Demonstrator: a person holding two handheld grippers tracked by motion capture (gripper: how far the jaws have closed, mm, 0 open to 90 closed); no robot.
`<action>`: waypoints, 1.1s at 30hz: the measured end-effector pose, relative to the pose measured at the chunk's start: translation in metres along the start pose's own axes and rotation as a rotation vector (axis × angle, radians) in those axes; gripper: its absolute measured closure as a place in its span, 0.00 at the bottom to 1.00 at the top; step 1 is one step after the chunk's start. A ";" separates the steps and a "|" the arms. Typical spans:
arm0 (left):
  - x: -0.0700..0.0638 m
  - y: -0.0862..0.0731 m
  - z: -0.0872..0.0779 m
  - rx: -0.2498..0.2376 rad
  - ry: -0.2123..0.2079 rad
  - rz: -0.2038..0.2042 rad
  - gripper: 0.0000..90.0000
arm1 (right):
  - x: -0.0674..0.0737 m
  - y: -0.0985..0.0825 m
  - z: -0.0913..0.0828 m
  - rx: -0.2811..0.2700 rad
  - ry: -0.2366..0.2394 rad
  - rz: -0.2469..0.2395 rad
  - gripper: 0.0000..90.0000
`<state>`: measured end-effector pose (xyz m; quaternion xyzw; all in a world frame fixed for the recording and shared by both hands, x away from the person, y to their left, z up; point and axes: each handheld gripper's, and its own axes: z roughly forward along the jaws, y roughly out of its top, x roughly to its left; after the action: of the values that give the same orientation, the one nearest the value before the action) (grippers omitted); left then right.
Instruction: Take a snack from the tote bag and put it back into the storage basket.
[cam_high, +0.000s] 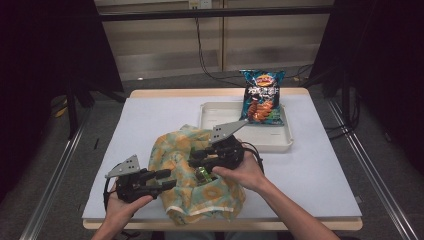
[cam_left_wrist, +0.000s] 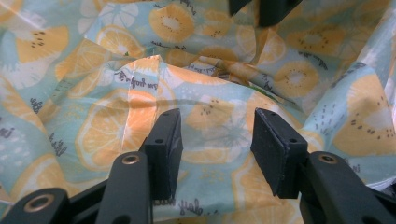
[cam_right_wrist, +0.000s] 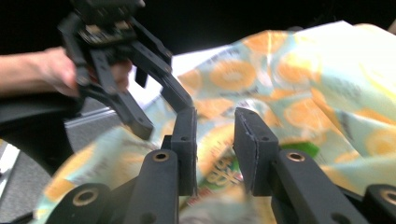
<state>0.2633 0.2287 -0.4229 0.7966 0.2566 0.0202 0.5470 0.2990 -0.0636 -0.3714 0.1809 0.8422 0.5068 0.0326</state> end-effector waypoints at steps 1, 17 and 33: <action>0.001 0.001 0.000 0.001 0.004 0.002 0.58 | -0.001 -0.002 0.002 0.007 0.001 0.002 0.78; 0.011 0.017 0.011 0.026 0.037 0.009 0.55 | -0.015 -0.022 0.020 0.125 -0.026 -0.005 0.78; 0.016 0.010 0.031 0.098 0.061 0.025 0.54 | -0.026 -0.033 0.023 0.168 -0.081 0.002 0.75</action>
<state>0.2911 0.2057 -0.4304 0.8245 0.2641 0.0387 0.4989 0.3197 -0.0666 -0.4141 0.2041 0.8796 0.4267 0.0510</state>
